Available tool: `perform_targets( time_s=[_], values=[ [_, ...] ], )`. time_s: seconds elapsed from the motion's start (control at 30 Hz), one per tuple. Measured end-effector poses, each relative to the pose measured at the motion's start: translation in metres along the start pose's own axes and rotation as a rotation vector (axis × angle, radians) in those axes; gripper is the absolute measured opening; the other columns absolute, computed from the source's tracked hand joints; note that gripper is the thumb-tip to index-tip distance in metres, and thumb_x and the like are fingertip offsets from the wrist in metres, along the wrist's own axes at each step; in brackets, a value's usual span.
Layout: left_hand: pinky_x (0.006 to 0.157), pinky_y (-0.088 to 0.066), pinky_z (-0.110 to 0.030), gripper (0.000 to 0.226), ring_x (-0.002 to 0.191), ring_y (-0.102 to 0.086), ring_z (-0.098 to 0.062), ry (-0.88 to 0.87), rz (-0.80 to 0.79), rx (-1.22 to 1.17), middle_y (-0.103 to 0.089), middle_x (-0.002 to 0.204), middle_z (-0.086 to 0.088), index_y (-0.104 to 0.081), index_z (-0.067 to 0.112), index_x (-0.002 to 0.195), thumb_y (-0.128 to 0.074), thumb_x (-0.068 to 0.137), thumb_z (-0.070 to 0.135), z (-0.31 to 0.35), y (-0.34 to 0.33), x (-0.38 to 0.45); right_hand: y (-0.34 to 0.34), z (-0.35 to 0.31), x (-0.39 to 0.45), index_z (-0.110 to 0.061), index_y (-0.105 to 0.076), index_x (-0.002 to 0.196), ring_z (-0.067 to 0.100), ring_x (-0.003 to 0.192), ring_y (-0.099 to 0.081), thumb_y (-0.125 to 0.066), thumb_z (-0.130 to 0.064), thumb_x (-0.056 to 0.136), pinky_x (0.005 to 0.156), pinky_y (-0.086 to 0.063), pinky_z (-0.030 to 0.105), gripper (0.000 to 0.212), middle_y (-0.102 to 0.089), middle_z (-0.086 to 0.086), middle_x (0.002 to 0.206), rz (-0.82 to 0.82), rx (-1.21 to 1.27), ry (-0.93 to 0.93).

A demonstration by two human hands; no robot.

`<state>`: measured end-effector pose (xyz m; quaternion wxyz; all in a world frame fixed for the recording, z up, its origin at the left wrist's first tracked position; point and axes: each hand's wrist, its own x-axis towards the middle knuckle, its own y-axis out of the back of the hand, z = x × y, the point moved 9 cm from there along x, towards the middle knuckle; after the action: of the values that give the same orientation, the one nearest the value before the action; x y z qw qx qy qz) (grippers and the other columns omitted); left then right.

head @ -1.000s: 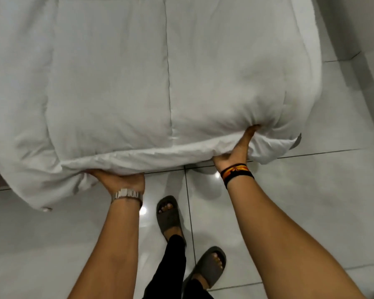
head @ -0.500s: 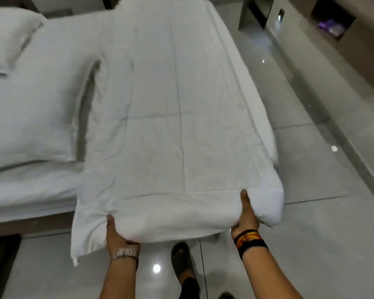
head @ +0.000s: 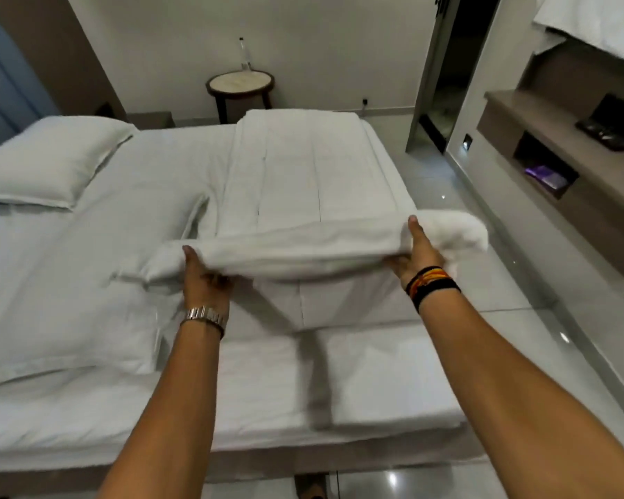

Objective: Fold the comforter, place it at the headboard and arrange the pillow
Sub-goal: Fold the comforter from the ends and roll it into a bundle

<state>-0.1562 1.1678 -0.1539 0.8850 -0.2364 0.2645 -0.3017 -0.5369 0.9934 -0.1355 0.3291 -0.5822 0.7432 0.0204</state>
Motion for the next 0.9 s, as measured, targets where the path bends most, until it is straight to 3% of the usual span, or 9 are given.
perform_targets(
  time_s=[0.07, 0.13, 0.23, 0.33, 0.43, 0.5, 0.6, 0.73, 0.9],
  values=[
    [0.104, -0.049, -0.045, 0.057, 0.115, -0.065, -0.027, 0.056, -0.036, 0.058, -0.068, 0.128, -0.008, -0.063, 0.023, 0.112, -0.048, 0.093, 0.075, -0.004, -0.023, 0.045, -0.043, -0.008, 0.041, -0.019, -0.048, 0.153, 0.027, 0.122, -0.061, -0.075, -0.056, 0.092, 0.103, -0.055, 0.051, 0.076, -0.060, 0.007, 0.134, -0.126, -0.100, -0.004],
    [0.116, -0.038, -0.047, 0.058, 0.133, -0.056, -0.030, 0.066, 0.019, 0.237, -0.058, 0.147, -0.006, -0.053, 0.030, 0.134, -0.032, 0.100, 0.072, -0.017, -0.019, 0.076, -0.052, 0.006, 0.081, -0.016, -0.046, 0.155, 0.029, 0.126, -0.057, -0.072, -0.055, 0.094, 0.111, -0.050, 0.053, 0.076, -0.055, 0.010, 0.144, -0.097, -0.269, -0.032],
    [0.123, -0.025, -0.041, 0.072, 0.151, -0.036, -0.025, -0.015, 0.155, 0.617, -0.039, 0.165, -0.002, -0.033, 0.029, 0.160, -0.031, 0.101, 0.070, -0.055, 0.023, 0.101, -0.005, 0.067, 0.107, -0.006, -0.044, 0.156, 0.034, 0.138, -0.053, -0.077, -0.046, 0.093, 0.116, -0.044, 0.046, 0.082, -0.050, 0.016, 0.157, 0.194, -0.431, -0.026],
    [0.125, -0.018, -0.050, 0.107, 0.158, -0.016, -0.033, 0.029, 0.562, 0.902, -0.014, 0.173, -0.015, -0.020, 0.021, 0.166, -0.040, 0.084, 0.087, -0.089, 0.095, 0.092, 0.046, 0.138, 0.105, -0.005, -0.025, 0.164, 0.044, 0.149, -0.039, -0.081, -0.055, 0.086, 0.121, -0.034, 0.053, 0.108, -0.034, 0.024, 0.165, 0.492, -0.549, -0.151],
    [0.123, -0.021, -0.057, 0.119, 0.156, -0.018, -0.041, 0.300, 0.806, 0.726, -0.003, 0.173, -0.018, 0.008, 0.022, 0.165, -0.052, 0.084, 0.084, -0.130, 0.154, 0.088, 0.047, 0.178, 0.116, -0.015, 0.002, 0.169, 0.044, 0.150, -0.038, -0.082, -0.070, 0.075, 0.119, -0.036, 0.062, 0.137, -0.027, 0.017, 0.170, 0.522, -0.353, -0.310],
    [0.121, -0.029, -0.056, 0.142, 0.154, -0.028, -0.038, 0.298, 0.873, 0.479, -0.008, 0.173, -0.012, 0.016, 0.025, 0.163, -0.062, 0.066, 0.092, -0.145, 0.174, 0.112, 0.030, 0.184, 0.143, -0.022, -0.002, 0.169, 0.040, 0.144, -0.046, -0.087, -0.080, 0.056, 0.113, -0.042, 0.068, 0.153, -0.037, 0.008, 0.166, 0.540, -0.138, -0.308],
    [0.123, -0.027, -0.053, 0.138, 0.156, -0.022, -0.034, 0.234, 1.050, 0.215, -0.003, 0.173, -0.011, 0.009, 0.027, 0.165, -0.079, 0.069, 0.074, -0.145, 0.182, 0.140, 0.026, 0.183, 0.191, -0.019, -0.008, 0.168, 0.038, 0.146, -0.045, -0.084, -0.094, 0.027, 0.116, -0.039, 0.068, 0.177, -0.036, 0.006, 0.167, 0.594, -0.145, -0.312],
    [0.122, -0.030, -0.048, 0.140, 0.154, -0.029, -0.028, 0.212, 1.074, 0.237, -0.017, 0.170, -0.004, -0.005, 0.022, 0.165, -0.093, 0.062, 0.058, -0.142, 0.186, 0.157, 0.041, 0.184, 0.207, -0.004, -0.004, 0.167, 0.038, 0.156, -0.029, -0.086, -0.070, 0.071, 0.126, -0.027, 0.053, 0.143, -0.019, 0.017, 0.174, 0.632, -0.329, -0.322],
    [0.108, -0.048, -0.041, 0.116, 0.130, -0.058, -0.025, 0.227, 0.865, 0.430, -0.052, 0.151, -0.004, -0.036, 0.014, 0.156, -0.095, 0.063, 0.052, -0.136, 0.179, 0.153, 0.067, 0.192, 0.192, -0.004, -0.047, 0.151, 0.031, 0.137, -0.056, -0.096, -0.035, 0.076, 0.109, -0.041, 0.030, 0.095, -0.058, 0.011, 0.151, 0.563, -0.356, -0.174]
  ],
)
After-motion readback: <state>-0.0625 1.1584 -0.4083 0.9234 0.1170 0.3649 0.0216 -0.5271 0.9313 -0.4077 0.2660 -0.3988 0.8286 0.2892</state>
